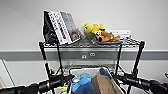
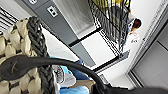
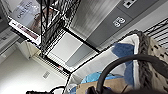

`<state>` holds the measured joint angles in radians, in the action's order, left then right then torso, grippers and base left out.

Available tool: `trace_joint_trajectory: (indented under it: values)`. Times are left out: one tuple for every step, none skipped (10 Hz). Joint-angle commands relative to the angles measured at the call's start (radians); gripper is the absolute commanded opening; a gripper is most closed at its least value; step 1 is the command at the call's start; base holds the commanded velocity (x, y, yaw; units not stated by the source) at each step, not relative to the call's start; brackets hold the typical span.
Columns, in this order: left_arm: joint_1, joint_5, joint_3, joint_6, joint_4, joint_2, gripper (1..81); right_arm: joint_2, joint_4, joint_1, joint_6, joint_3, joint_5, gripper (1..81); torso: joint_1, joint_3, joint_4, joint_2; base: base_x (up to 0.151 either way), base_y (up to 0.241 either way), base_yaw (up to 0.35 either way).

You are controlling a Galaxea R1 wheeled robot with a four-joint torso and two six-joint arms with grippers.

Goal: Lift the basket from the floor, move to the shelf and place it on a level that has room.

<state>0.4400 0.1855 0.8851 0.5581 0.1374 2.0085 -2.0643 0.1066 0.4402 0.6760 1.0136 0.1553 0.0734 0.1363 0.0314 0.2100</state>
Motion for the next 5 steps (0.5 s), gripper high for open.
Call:
trace_joint_trajectory:
  values:
    - [-0.215, 0.032, 0.051, 0.040, -0.047, 0.046, 1.0, -0.084, 0.028, -0.232, 0.047, 0.065, 0.049, 1.0, 0.000, 0.000, 0.000, 0.000, 0.000, 0.000, 0.000]
    - [-0.232, 0.012, 0.087, 0.054, -0.047, 0.067, 1.0, -0.104, 0.030, -0.243, 0.062, 0.103, 0.046, 1.0, 0.000, 0.000, 0.000, 0.000, 0.000, 0.000, 0.000]
    - [-0.246, 0.006, 0.110, 0.058, -0.047, 0.087, 1.0, -0.116, 0.030, -0.255, 0.065, 0.127, 0.046, 1.0, 0.000, 0.000, 0.000, 0.000, 0.000, 0.000, 0.000]
    - [-0.263, -0.018, 0.138, 0.065, -0.045, 0.111, 1.0, -0.125, 0.030, -0.269, 0.076, 0.153, 0.046, 1.0, 0.000, 0.000, 0.000, 0.000, 0.000, 0.000, 0.000]
    - [-0.273, -0.024, 0.161, 0.080, -0.047, 0.127, 1.0, -0.130, 0.030, -0.281, 0.083, 0.170, 0.043, 1.0, 0.000, 0.000, 0.000, 0.000, 0.000, 0.000, 0.000]
